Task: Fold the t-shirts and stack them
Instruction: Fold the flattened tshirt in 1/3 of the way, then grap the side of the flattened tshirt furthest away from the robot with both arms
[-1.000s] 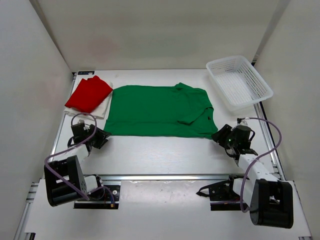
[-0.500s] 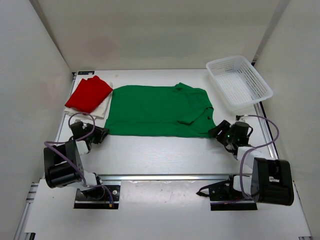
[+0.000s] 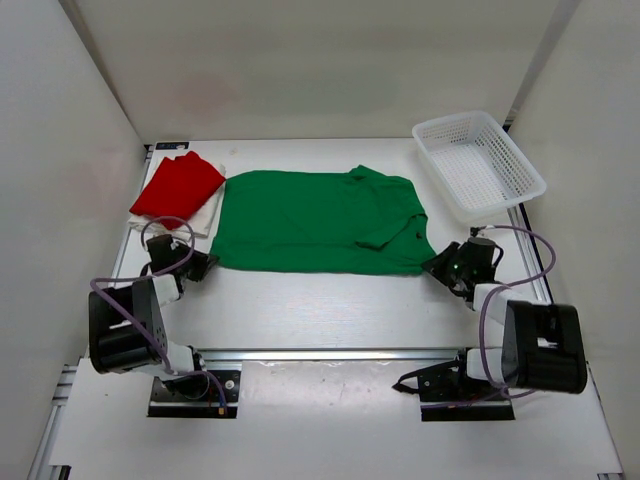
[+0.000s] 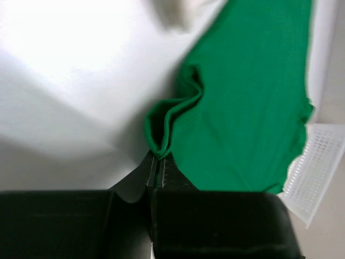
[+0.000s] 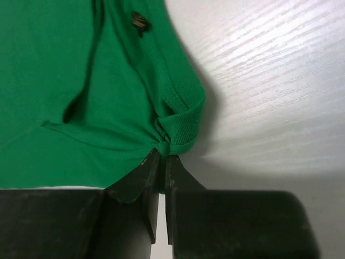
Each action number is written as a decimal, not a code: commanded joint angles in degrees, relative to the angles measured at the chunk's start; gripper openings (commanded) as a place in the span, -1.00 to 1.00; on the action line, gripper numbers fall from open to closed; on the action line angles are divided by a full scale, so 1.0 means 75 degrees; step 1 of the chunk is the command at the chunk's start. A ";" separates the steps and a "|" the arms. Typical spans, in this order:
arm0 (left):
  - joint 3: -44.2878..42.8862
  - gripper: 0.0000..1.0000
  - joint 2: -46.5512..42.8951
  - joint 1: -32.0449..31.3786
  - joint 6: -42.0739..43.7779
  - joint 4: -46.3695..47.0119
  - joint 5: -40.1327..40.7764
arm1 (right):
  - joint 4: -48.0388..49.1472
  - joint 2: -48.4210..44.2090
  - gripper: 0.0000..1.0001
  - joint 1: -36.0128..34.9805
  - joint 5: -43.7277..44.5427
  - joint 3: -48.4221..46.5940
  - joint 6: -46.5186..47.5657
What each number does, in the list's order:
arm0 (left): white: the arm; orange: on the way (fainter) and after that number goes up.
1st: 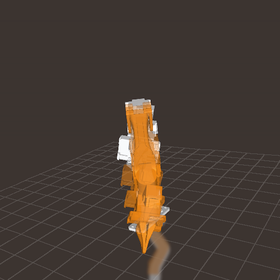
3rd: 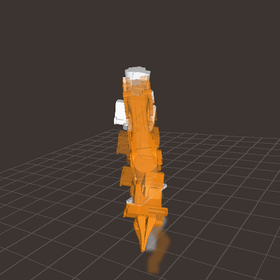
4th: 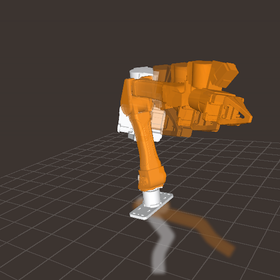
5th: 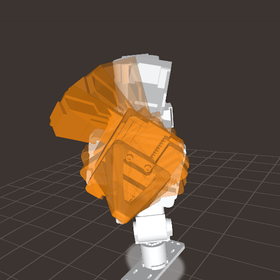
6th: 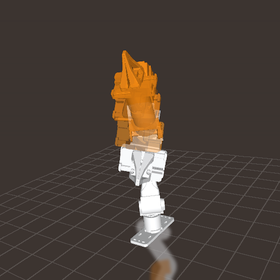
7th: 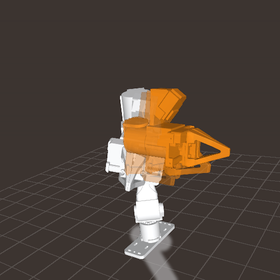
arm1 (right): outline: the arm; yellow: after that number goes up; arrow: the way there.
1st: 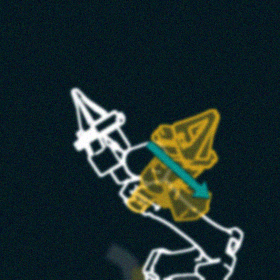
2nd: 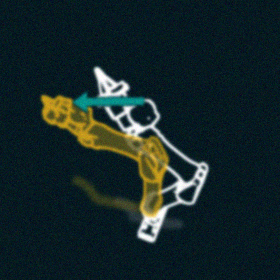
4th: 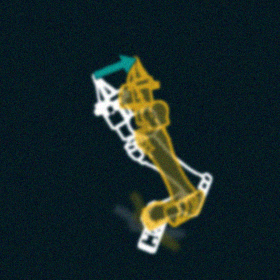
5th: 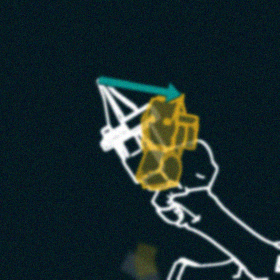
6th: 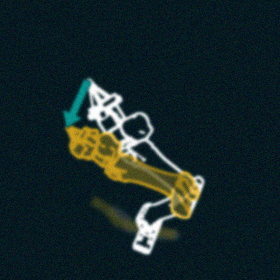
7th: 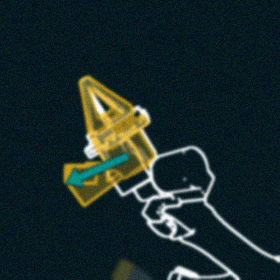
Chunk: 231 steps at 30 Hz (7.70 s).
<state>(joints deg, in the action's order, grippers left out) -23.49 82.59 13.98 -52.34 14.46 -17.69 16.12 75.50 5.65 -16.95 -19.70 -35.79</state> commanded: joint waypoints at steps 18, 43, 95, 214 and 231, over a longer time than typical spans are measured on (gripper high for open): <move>-0.5985 -1.00 -0.2176 0.1067 -0.3006 0.0686 -0.4473 | -0.5828 -0.3472 -1.00 -0.2578 0.2808 -0.8117 0.2063; -0.8713 -1.00 0.2299 -0.0949 -0.1014 -0.1599 -0.2270 | -0.6188 0.3958 -1.00 -0.0765 -0.0764 -1.4354 0.2076; -0.1148 -0.82 -0.1529 -0.0329 0.3990 -0.5536 0.1045 | -0.3179 -0.4111 -0.96 0.1602 -0.2299 0.1291 0.0061; -0.5716 0.05 0.2722 -0.1441 0.3134 -0.3579 0.1713 | -0.3040 -0.3645 -0.86 -0.1374 -0.0142 0.0859 0.0425; -0.6607 -0.19 0.4035 -0.1758 0.3275 -0.3932 0.2512 | -0.2185 -0.3084 -0.66 -0.2594 -0.0436 -0.0091 0.0530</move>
<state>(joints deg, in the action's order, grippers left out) -72.05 113.01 0.89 -28.38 -13.72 -0.08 -4.23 51.77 -14.44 -19.84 -16.80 -32.88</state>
